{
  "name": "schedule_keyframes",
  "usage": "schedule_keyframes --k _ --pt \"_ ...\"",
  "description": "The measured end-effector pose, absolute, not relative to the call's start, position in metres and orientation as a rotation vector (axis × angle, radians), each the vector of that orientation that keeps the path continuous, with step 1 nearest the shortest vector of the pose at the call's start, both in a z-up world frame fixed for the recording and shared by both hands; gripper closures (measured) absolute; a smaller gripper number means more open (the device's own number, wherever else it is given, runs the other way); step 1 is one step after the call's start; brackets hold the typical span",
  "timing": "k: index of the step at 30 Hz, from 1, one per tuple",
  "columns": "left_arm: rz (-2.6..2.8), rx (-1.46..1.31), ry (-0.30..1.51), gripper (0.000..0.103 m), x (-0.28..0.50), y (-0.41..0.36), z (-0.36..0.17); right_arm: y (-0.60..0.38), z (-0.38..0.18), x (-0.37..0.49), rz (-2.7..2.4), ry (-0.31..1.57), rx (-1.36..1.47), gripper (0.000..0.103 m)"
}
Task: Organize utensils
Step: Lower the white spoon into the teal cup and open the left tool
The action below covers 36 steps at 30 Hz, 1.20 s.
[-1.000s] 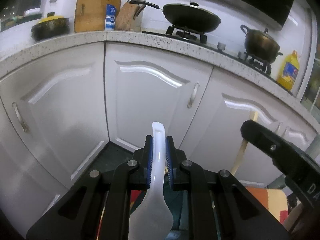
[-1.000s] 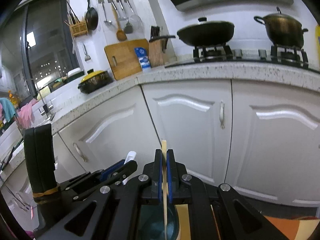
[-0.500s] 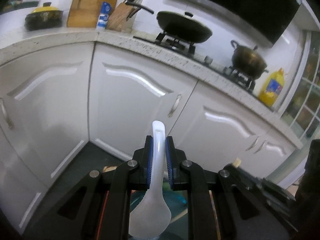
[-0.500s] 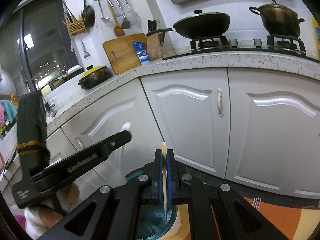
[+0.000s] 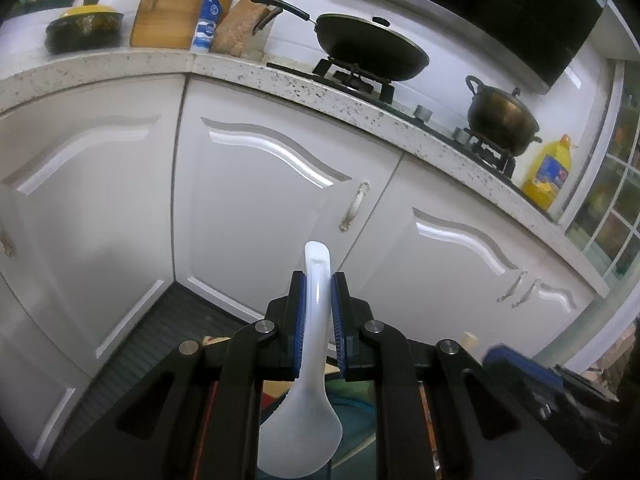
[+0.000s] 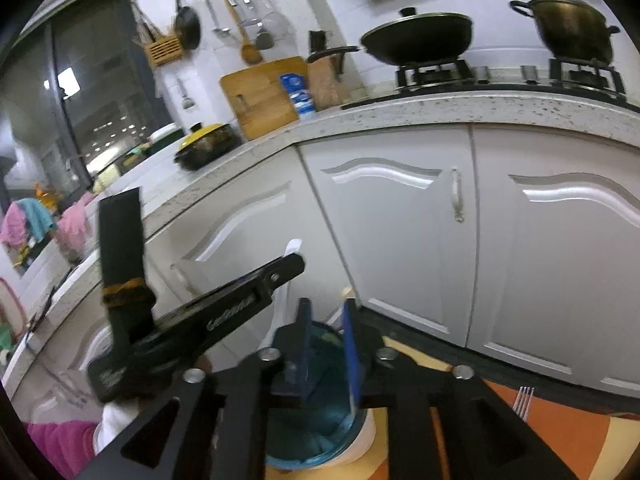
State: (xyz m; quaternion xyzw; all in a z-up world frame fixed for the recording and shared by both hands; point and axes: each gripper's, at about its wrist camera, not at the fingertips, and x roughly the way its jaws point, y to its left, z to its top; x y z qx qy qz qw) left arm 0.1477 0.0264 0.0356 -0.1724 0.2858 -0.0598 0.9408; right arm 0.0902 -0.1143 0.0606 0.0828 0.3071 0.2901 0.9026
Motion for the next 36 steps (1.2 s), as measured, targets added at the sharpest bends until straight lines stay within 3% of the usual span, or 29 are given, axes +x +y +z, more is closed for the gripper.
schedule_keyframes --k 7,20,26,33,36 --pt "-0.134 -0.396 0.585 0.092 0.147 0.037 0.044 -0.089 0.044 0.073 0.686 0.745 0.027 0.08" --pt "-0.17 -0.44 0.609 0.092 0.137 0.041 0.047 -0.044 0.006 0.099 0.539 0.747 -0.163 0.08" --pt "-0.147 -0.433 0.643 0.092 0.131 0.046 0.034 -0.054 0.001 0.1 0.547 0.781 -0.12 0.08" --pt "-0.138 -0.463 0.637 0.092 0.12 0.063 0.04 -0.132 0.027 0.079 0.585 0.757 0.161 0.08" --pt "-0.153 -0.435 0.635 0.091 0.11 0.058 0.047 -0.15 0.031 0.067 0.533 0.752 0.142 0.08"
